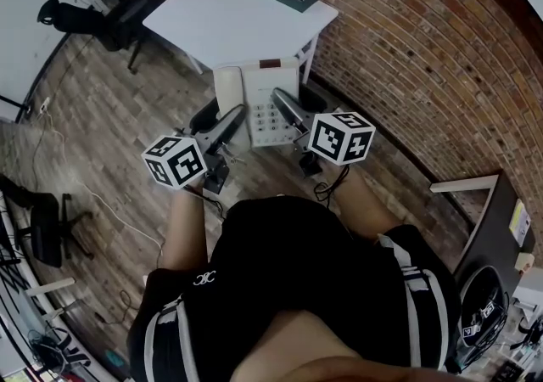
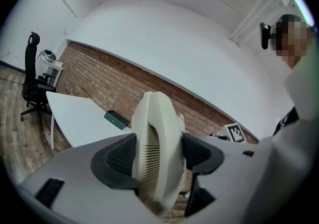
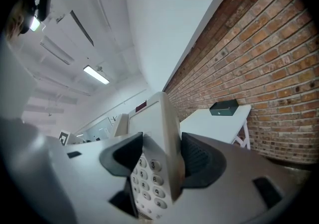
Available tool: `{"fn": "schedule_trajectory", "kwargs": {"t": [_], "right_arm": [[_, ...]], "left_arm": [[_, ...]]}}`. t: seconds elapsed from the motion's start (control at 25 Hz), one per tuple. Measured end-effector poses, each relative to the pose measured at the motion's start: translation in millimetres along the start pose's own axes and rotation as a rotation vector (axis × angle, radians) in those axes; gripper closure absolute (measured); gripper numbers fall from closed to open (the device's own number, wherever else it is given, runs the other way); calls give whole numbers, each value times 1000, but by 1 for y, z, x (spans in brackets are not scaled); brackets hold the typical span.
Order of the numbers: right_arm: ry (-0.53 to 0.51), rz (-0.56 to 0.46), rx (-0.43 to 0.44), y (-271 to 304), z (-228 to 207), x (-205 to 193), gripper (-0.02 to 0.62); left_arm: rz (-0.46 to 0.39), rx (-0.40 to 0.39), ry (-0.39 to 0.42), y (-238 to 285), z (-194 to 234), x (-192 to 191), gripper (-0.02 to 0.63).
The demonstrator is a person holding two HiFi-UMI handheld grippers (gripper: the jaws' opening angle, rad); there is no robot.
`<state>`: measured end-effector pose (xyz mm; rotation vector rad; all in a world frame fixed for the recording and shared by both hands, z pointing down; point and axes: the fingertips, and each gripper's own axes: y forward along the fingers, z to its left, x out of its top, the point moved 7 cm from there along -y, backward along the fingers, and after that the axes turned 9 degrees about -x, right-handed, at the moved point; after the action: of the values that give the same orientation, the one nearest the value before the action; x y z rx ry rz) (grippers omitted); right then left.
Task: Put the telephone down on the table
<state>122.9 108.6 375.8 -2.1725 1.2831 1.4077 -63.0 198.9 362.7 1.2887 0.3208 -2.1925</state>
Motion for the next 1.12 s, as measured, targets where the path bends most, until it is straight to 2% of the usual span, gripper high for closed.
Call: {"fn": "schedule_trajectory", "kwargs": {"t": [0.52,1.12], "right_arm": [[17,-6,-12,0,-24,10,380],[57,4,-54,46,-53,20,380]], "left_arm": [[-7,-4,3,27,1,0,316],[38,-22,-24,63,49,14,316]]}}
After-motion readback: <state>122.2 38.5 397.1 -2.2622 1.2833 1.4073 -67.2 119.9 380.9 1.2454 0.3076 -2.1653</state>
